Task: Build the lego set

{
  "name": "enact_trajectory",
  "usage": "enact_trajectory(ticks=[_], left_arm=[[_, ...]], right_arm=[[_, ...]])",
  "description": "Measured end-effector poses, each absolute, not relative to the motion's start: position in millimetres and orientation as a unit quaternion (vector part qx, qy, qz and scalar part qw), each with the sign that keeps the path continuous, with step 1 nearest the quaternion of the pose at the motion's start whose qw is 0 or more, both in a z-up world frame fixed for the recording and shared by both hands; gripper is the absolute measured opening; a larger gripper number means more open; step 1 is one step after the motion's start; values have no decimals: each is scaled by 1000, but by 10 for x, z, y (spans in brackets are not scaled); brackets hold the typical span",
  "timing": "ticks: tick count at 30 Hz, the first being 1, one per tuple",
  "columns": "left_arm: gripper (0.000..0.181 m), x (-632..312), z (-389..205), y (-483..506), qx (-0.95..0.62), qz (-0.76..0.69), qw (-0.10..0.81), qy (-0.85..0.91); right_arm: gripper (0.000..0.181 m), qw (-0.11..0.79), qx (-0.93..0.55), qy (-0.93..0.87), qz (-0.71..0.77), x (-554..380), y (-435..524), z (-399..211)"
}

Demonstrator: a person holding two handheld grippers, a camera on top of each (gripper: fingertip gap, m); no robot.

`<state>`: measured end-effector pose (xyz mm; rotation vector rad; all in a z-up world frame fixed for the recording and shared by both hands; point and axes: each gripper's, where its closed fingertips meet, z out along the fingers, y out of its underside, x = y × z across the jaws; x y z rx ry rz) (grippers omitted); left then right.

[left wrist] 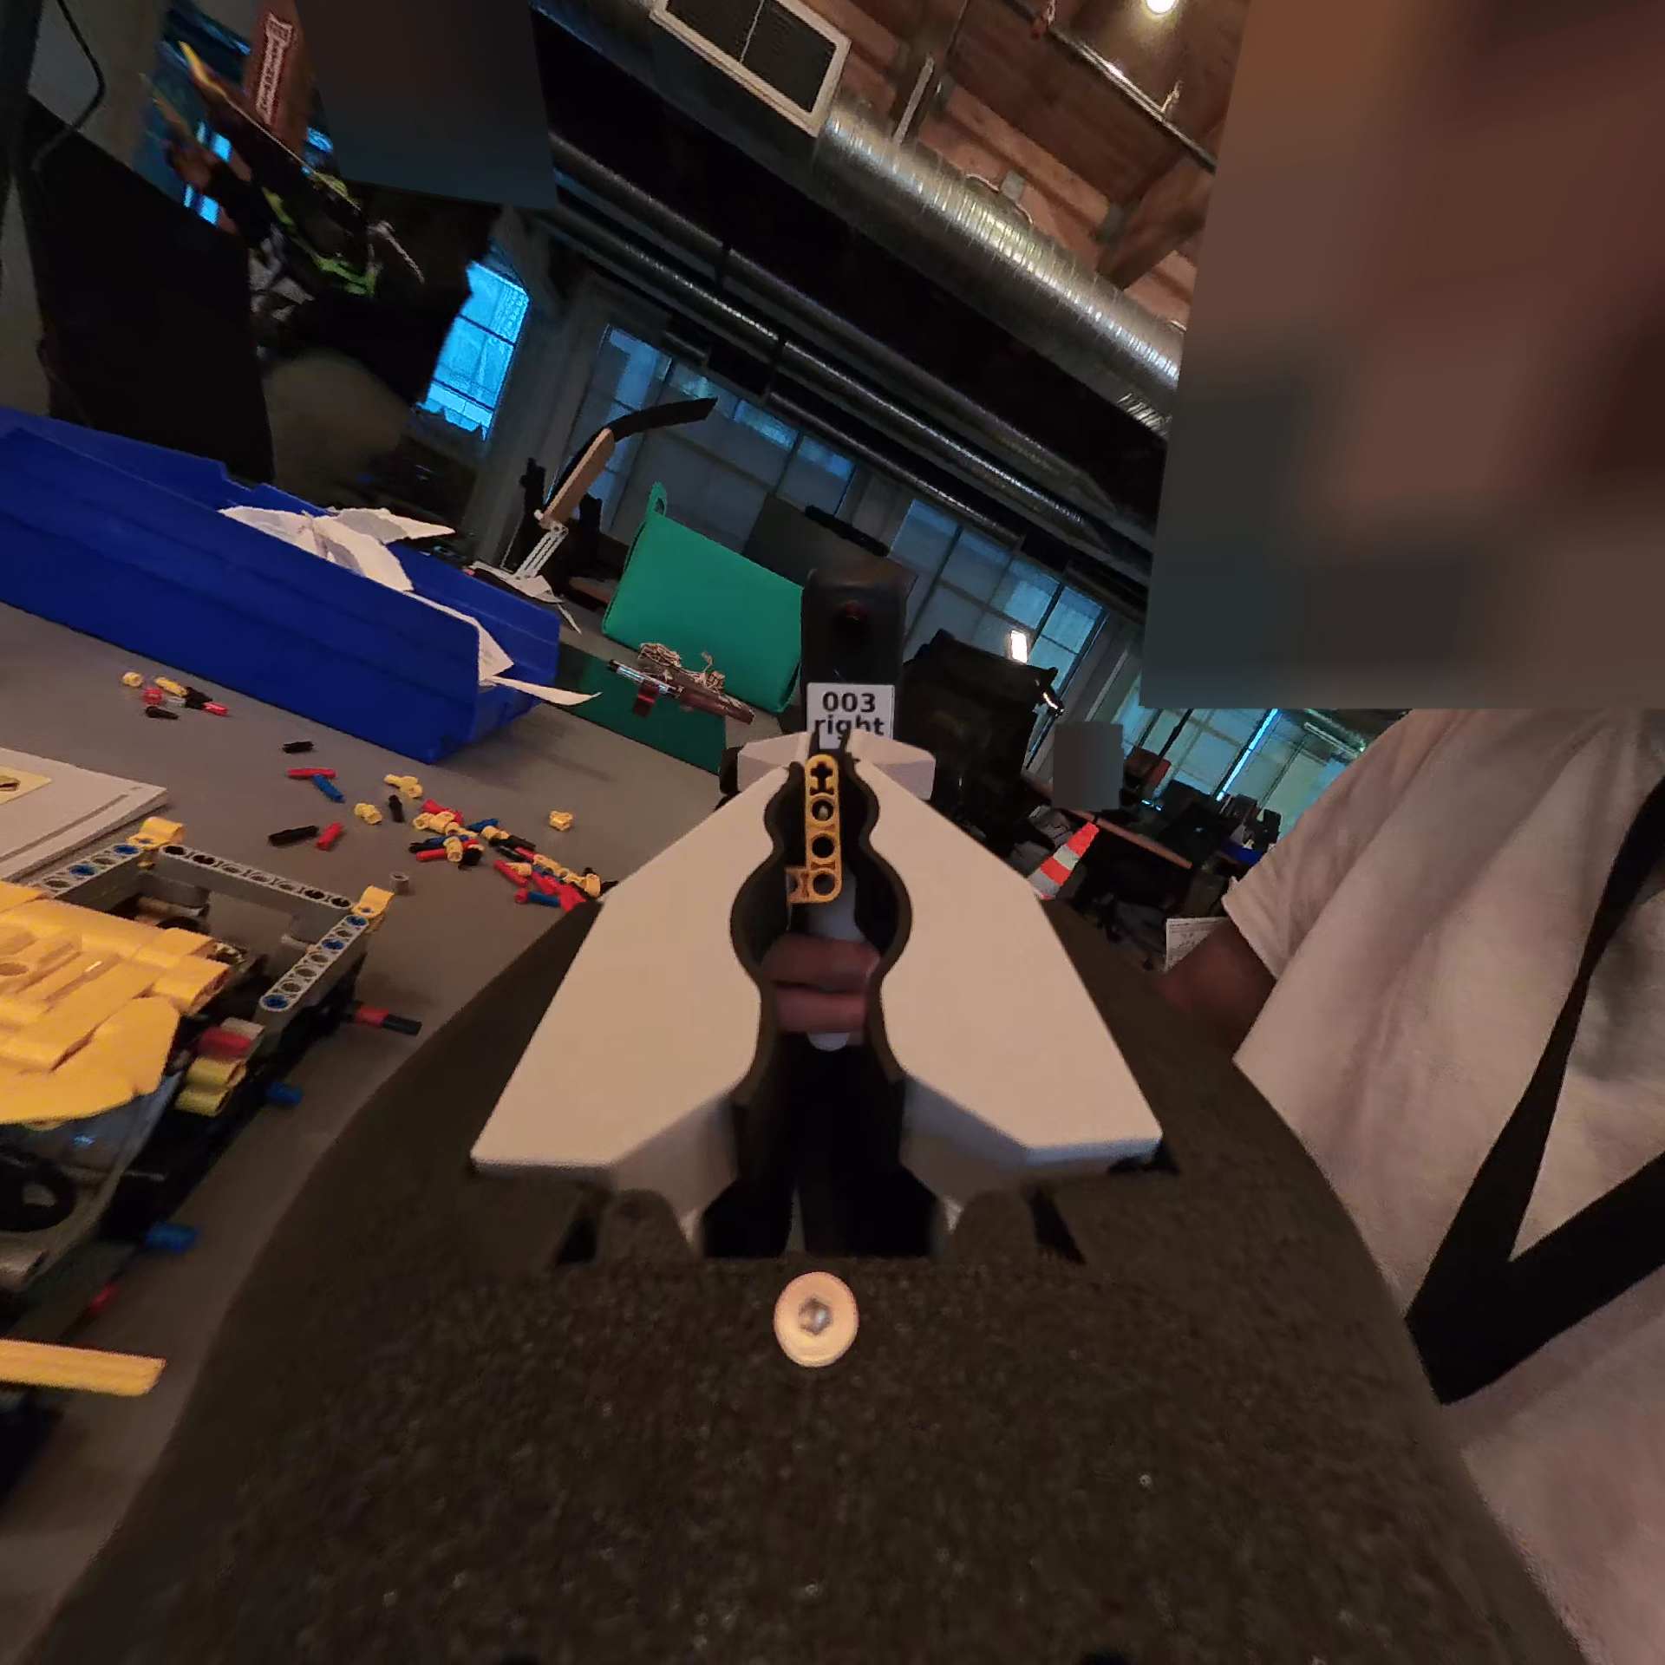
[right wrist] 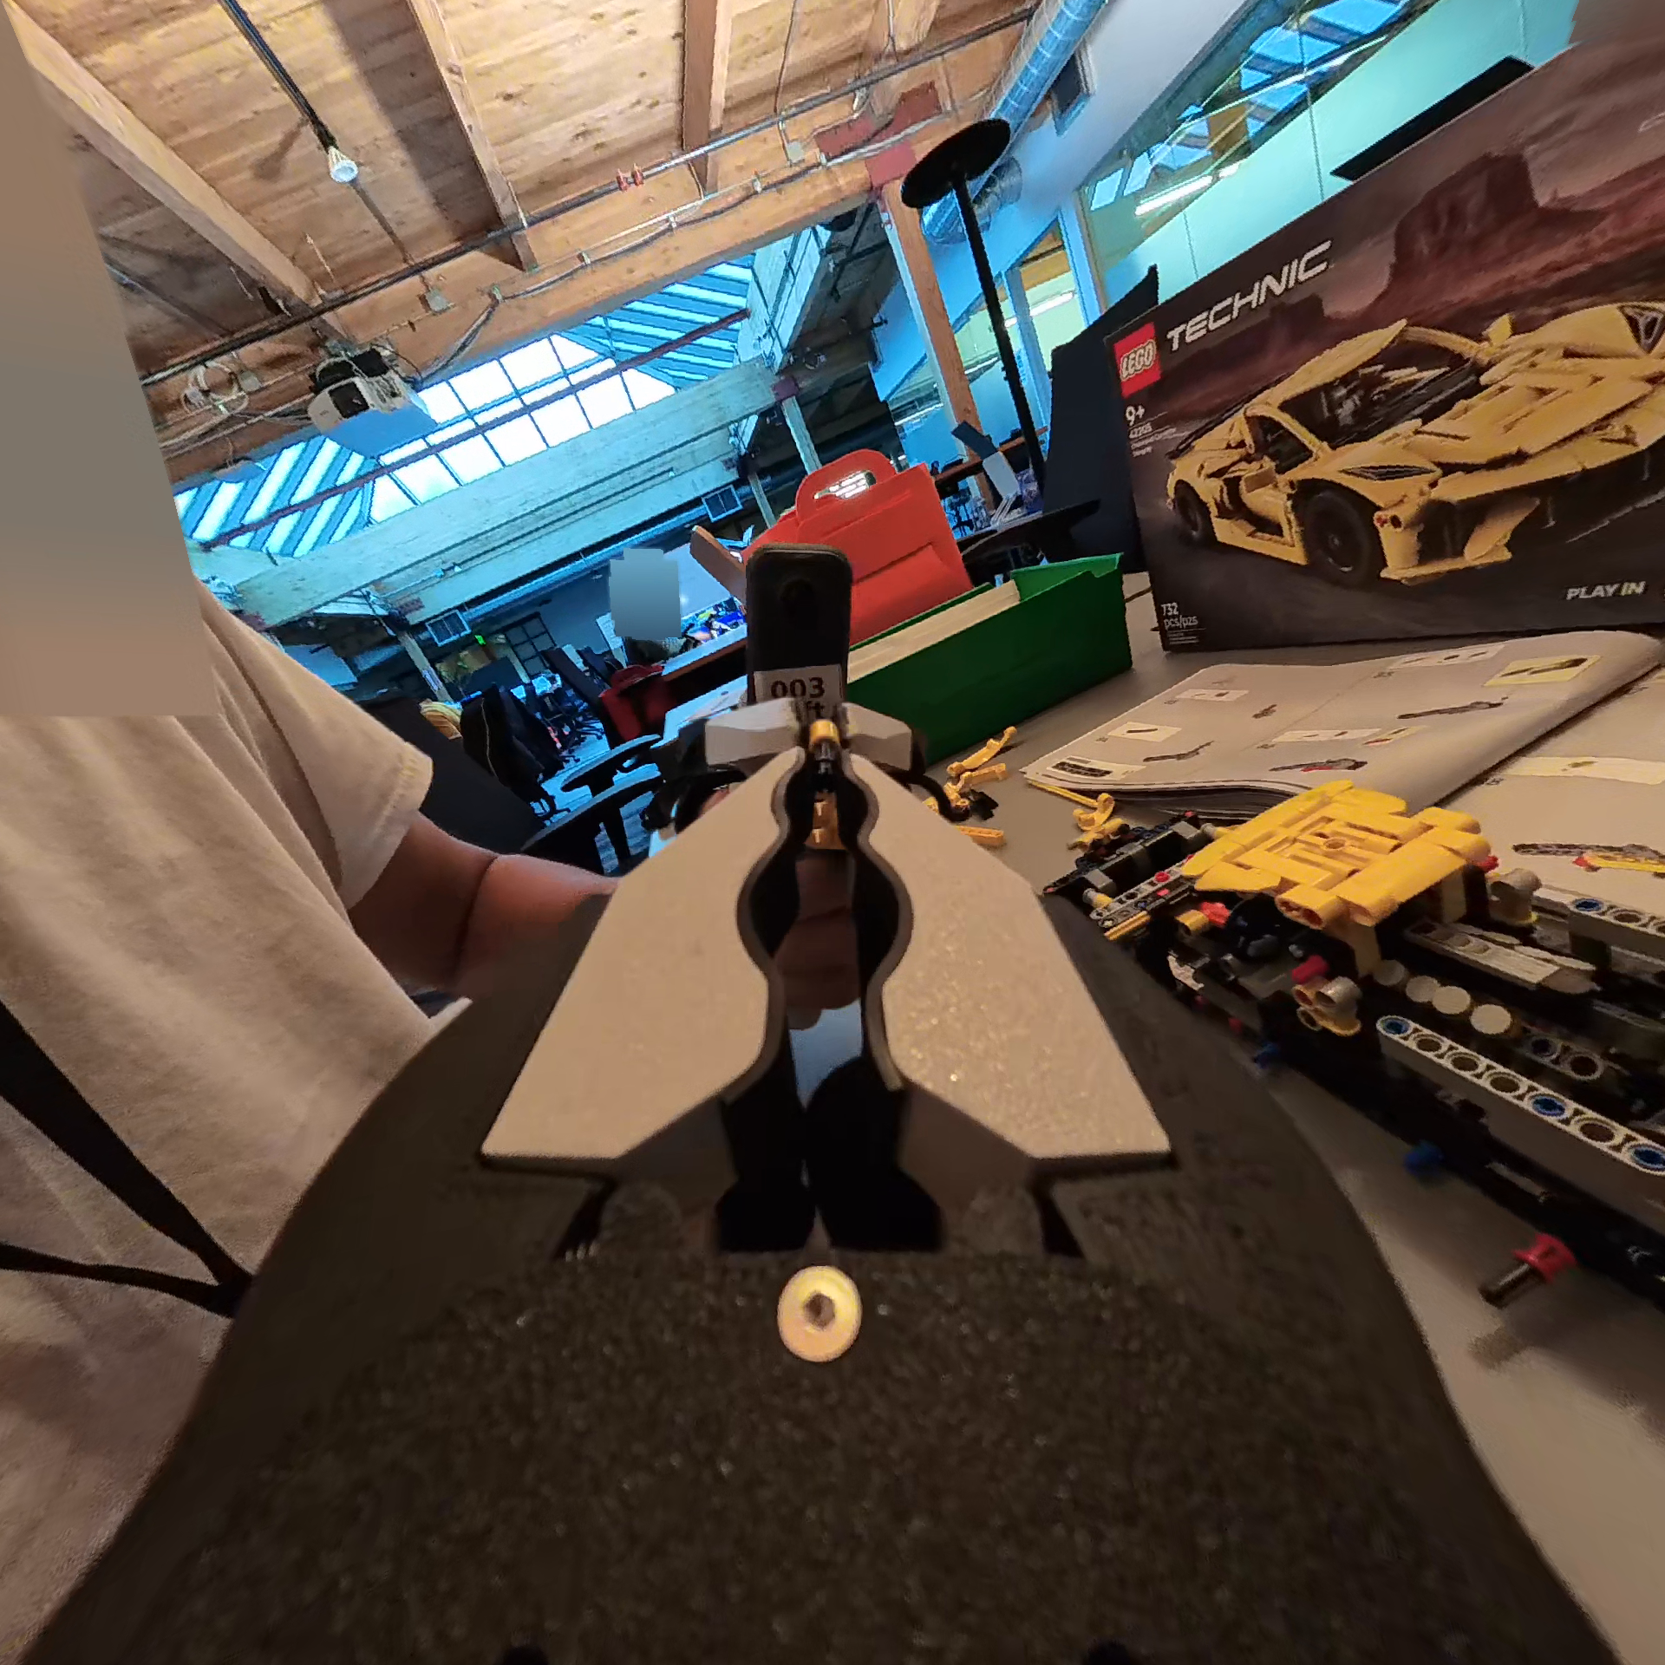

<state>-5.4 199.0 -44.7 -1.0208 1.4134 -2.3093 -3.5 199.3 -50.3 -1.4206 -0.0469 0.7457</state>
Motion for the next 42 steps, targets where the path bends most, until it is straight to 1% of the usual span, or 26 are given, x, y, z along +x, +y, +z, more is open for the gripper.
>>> enact_trajectory(ticks=[2,4,7,10,12,21,23,24,26,29,42], left_arm=[[7,-47,-442,1993,-352,-797,123,475],[7,-48,-428,1993,-355,-811,101,454],[7,-34,-426,2008,-366,-829,69,417],[7,-36,-409,1986,-361,-830,72,419],[7,-45,-417,1970,-357,-825,71,431],[7,-73,-486,1975,-358,-798,80,478],[7,-85,-474,1958,-352,-798,81,482],[7,-91,-467,1950,-351,-798,82,482],[7,-87,-470,1954,-353,-798,84,482],[7,-88,-481,1949,-355,-796,85,483],[7,-122,-527,1898,-346,-784,90,508]], right_arm=[[4,699,-629,-12,340,-27,1996,-498],[3,702,-622,-8,347,-37,1994,-486],[3,712,-628,-12,314,-26,2007,-488],[4,713,-617,-8,332,-34,1994,-467],[4,714,-624,-18,316,-42,1986,-478],[4,687,-627,-10,367,-75,1998,-546],[12,683,-627,-8,375,-70,1989,-556],[12,681,-627,-11,378,-75,1979,-556],[11,682,-627,-13,376,-66,1973,-556],[5,687,-622,-20,376,-70,1949,-531],[4,680,-634,-39,367,-113,1920,-581]])
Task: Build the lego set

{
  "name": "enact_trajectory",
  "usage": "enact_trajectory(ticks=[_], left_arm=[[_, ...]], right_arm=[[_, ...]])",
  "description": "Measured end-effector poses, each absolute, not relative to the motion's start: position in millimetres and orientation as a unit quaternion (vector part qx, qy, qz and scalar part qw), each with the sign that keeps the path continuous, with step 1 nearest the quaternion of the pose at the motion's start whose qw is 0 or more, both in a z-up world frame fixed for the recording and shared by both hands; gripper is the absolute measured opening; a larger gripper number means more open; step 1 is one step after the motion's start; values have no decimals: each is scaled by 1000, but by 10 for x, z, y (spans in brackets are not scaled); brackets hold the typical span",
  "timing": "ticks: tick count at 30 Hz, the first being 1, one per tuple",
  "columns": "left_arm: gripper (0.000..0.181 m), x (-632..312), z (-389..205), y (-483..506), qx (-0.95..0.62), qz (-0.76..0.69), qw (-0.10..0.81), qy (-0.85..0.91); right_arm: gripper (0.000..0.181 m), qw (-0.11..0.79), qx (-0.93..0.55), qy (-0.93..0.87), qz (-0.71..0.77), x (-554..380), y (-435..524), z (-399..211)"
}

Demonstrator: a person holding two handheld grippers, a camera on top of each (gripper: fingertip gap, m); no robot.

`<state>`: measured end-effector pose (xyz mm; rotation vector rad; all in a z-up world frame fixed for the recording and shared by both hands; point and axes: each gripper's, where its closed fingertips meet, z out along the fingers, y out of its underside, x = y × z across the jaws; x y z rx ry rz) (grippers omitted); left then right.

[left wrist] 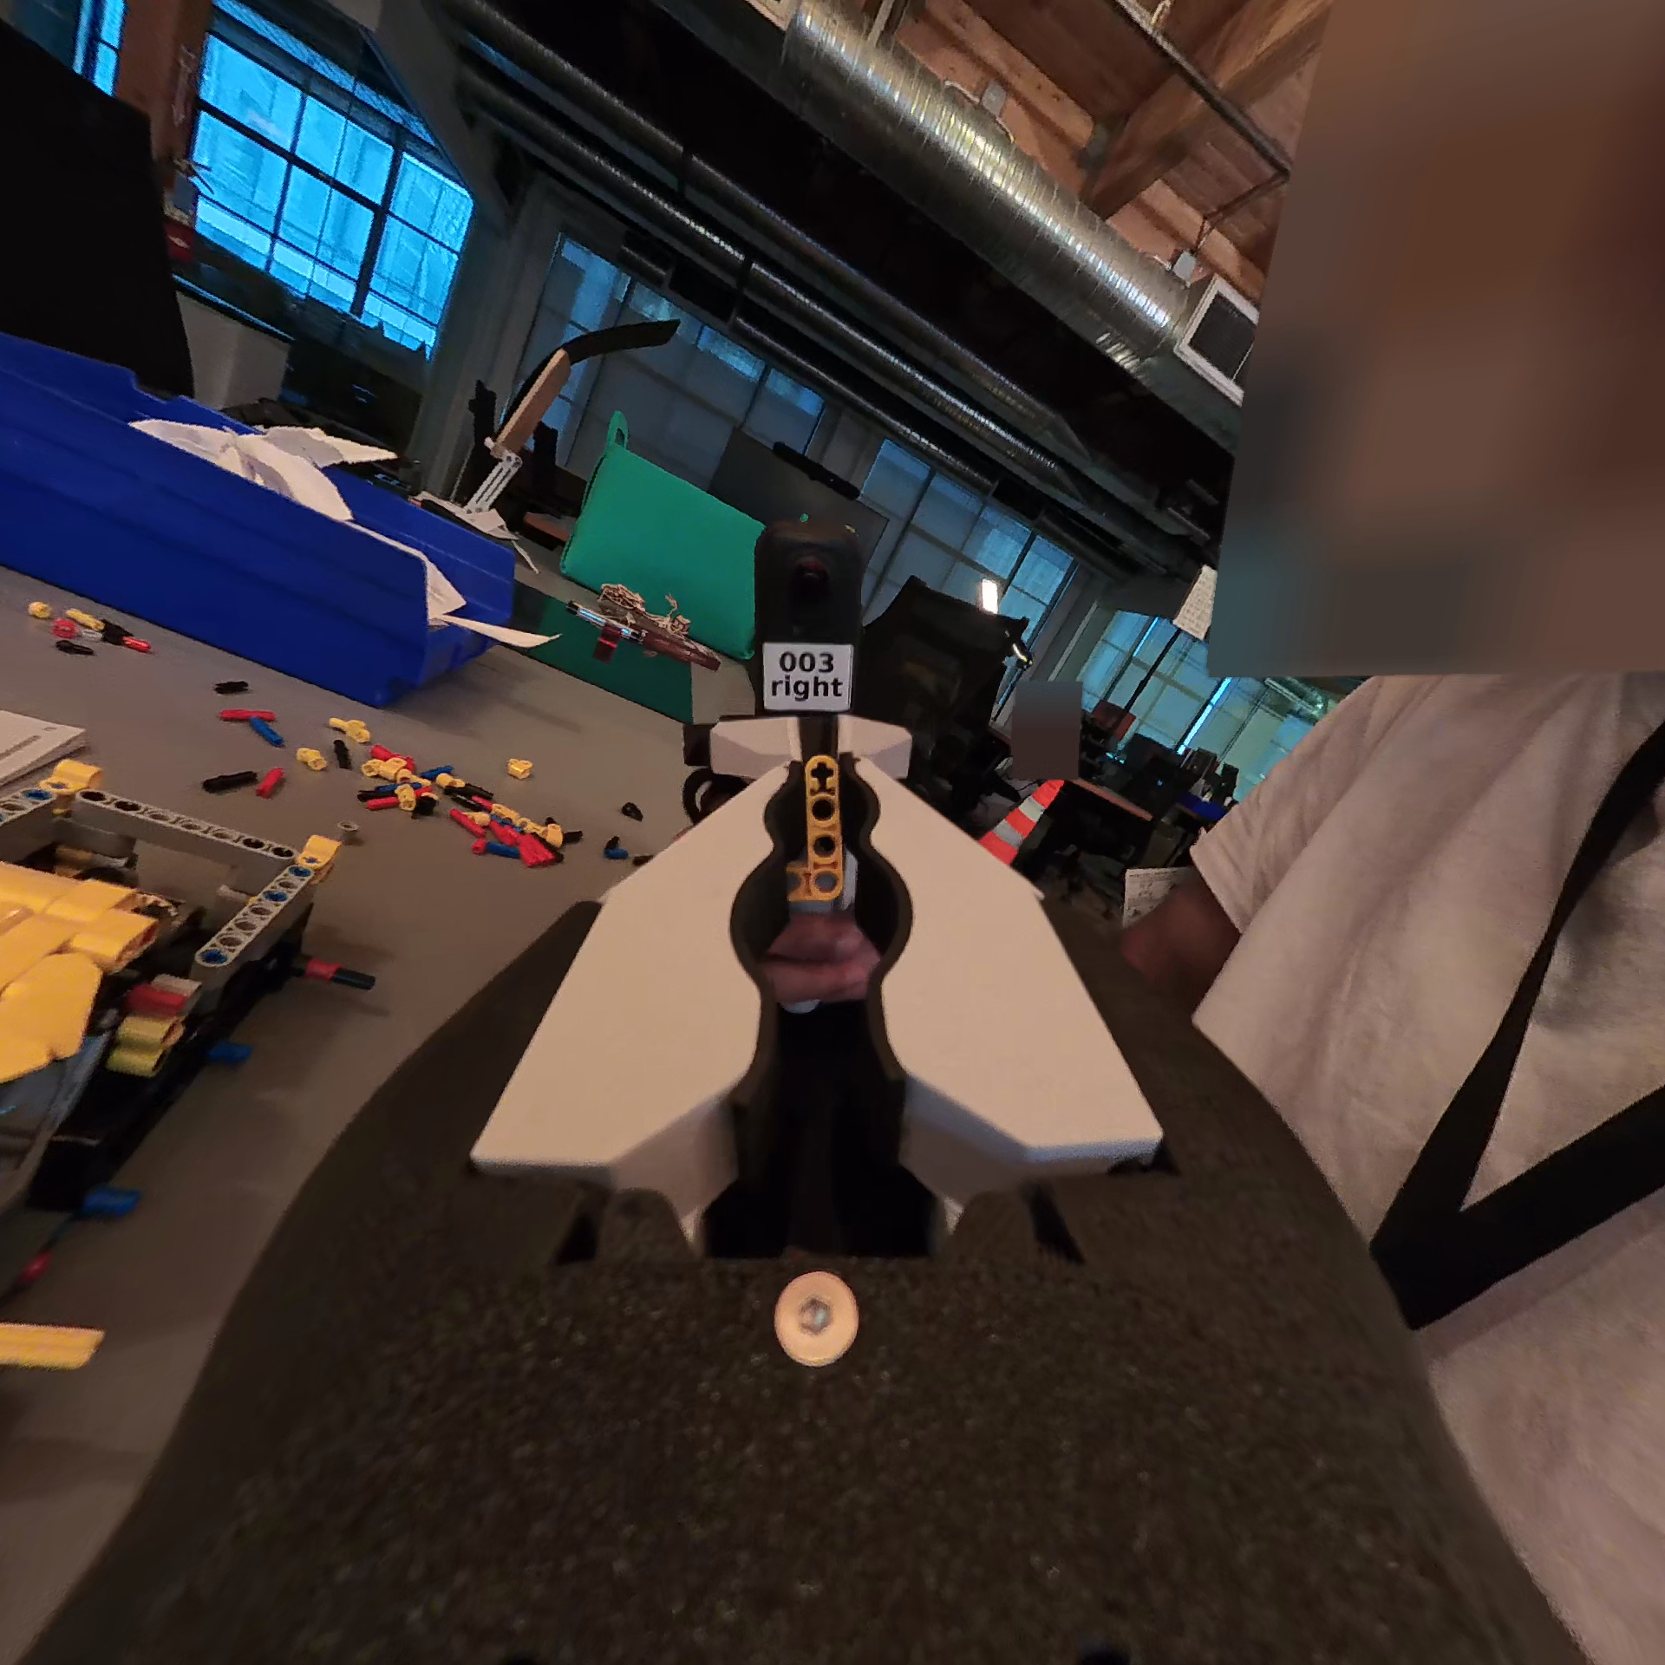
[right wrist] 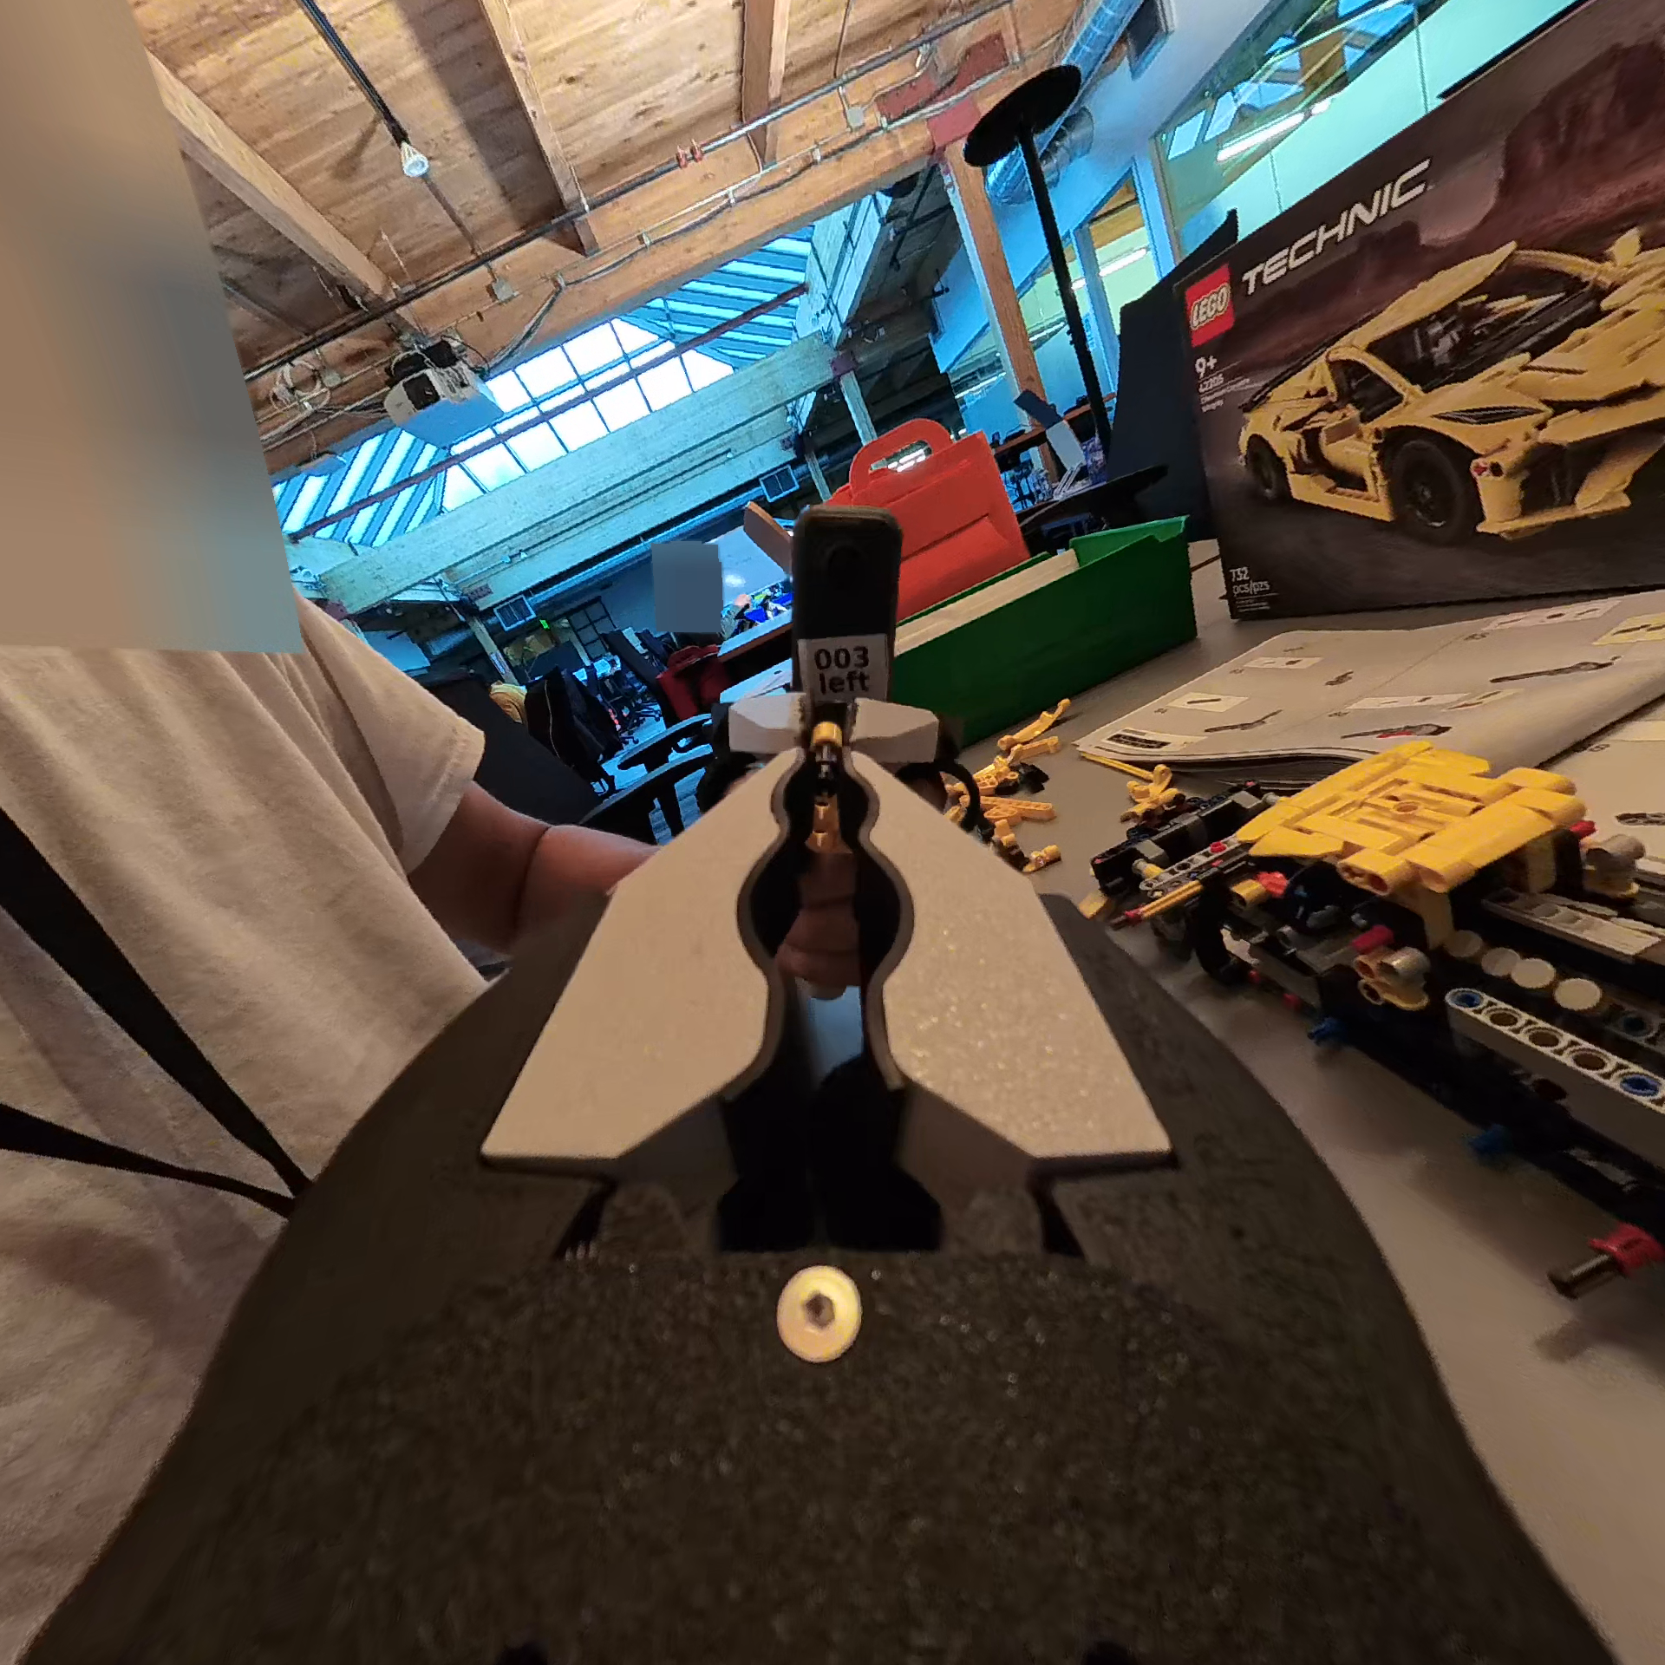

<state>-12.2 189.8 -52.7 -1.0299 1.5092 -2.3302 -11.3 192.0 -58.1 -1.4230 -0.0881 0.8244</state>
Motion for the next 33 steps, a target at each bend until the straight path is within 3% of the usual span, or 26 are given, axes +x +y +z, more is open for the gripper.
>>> enact_trajectory(ticks=[33], left_arm=[[7,-175,-601,1838,-320,-755,102,563]], right_arm=[[3,661,-651,-67,366,-179,1890,-659]])
